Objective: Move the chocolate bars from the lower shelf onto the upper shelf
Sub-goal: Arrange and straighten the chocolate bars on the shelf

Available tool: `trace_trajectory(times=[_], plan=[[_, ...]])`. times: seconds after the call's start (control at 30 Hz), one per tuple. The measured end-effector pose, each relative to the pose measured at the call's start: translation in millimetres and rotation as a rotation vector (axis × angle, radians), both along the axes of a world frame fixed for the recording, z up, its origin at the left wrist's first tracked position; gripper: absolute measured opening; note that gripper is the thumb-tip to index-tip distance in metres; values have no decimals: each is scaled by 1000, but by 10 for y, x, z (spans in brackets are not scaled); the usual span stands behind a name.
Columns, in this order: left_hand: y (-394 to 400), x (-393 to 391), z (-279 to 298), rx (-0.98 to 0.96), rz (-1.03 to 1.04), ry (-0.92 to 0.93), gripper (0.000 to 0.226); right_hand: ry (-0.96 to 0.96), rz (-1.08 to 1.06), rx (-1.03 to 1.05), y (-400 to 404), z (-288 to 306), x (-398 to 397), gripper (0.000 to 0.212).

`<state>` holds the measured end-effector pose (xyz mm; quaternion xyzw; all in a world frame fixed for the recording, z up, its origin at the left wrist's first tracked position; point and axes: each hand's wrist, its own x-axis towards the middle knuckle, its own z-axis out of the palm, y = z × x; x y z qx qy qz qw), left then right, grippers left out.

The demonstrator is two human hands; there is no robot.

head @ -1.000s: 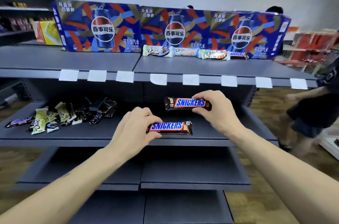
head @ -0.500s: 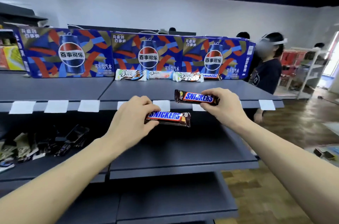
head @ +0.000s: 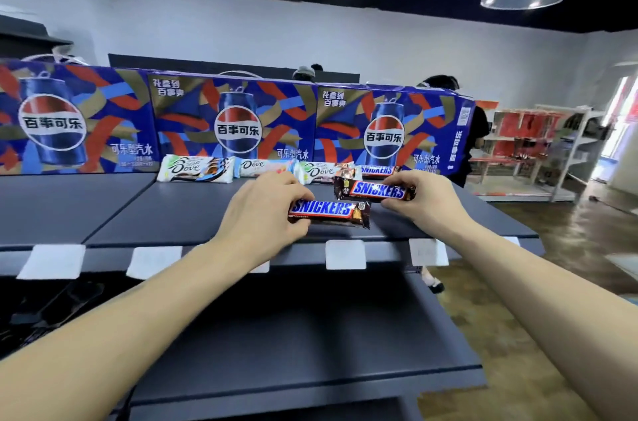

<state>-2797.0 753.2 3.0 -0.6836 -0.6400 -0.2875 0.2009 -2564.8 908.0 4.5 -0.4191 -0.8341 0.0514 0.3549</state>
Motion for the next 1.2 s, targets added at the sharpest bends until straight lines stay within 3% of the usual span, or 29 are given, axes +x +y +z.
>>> trace_trajectory(times=[0.23,0.47,1.2], plan=[[713,363,73,-45,50,28,30,-38,0,-30,800,8,327,38],[1313,757,19,-115,128,-14,33,-134,27,-43,1465,-56,521,30],[1948,566,24,-226,153,-44,36,-143,158,-38,2162,-120,-37,38]])
